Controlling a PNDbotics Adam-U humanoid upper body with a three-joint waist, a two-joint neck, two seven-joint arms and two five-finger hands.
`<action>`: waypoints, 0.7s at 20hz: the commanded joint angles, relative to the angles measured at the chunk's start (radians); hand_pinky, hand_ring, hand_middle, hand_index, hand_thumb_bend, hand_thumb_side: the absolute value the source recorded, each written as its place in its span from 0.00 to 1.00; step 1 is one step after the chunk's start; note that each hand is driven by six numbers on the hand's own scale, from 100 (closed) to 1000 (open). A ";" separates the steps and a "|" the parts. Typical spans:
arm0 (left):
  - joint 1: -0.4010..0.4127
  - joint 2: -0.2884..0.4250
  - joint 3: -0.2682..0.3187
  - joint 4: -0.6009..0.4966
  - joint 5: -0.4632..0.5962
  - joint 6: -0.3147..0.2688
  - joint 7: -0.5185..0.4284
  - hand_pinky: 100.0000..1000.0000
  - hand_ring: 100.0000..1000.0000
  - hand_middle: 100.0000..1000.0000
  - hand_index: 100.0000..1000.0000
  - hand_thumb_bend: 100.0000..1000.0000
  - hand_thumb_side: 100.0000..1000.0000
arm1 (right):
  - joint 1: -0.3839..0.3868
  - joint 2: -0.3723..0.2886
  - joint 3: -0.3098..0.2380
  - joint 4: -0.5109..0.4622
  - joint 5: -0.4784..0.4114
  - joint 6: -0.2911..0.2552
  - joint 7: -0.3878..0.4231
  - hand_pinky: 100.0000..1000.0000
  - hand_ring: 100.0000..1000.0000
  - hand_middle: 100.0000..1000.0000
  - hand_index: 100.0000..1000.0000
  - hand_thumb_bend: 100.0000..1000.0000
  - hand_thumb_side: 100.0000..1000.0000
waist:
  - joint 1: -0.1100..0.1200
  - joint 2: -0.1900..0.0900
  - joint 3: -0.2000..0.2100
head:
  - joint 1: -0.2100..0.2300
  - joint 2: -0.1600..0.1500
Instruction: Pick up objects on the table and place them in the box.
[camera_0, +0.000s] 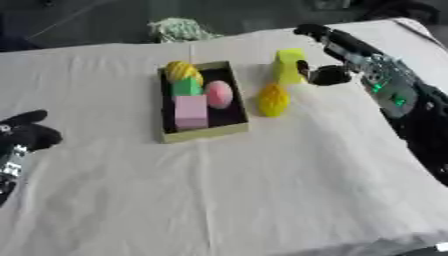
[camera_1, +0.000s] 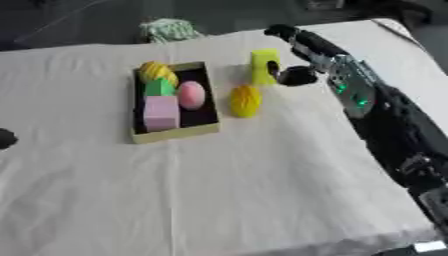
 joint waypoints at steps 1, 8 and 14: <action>-0.013 0.002 0.001 -0.021 0.002 -0.008 -0.011 0.79 0.67 0.57 0.84 0.00 0.76 | -0.024 -0.040 -0.030 0.043 -0.034 -0.010 0.012 0.93 1.00 1.00 1.00 0.00 0.31 | -0.002 -0.014 0.001 | -0.006 -0.015; -0.013 -0.003 0.000 -0.021 -0.002 -0.015 -0.032 0.79 0.67 0.58 0.85 0.00 0.76 | -0.025 -0.041 -0.042 0.108 -0.075 -0.054 0.034 0.91 1.00 1.00 1.00 0.00 0.39 | -0.004 -0.010 0.010 | -0.002 -0.013; -0.014 -0.006 -0.002 -0.021 -0.006 -0.018 -0.049 0.80 0.67 0.58 0.85 0.00 0.76 | -0.024 -0.038 -0.043 0.121 -0.080 -0.065 0.051 0.91 1.00 1.00 1.00 0.00 0.40 | -0.005 -0.008 0.014 | 0.000 -0.011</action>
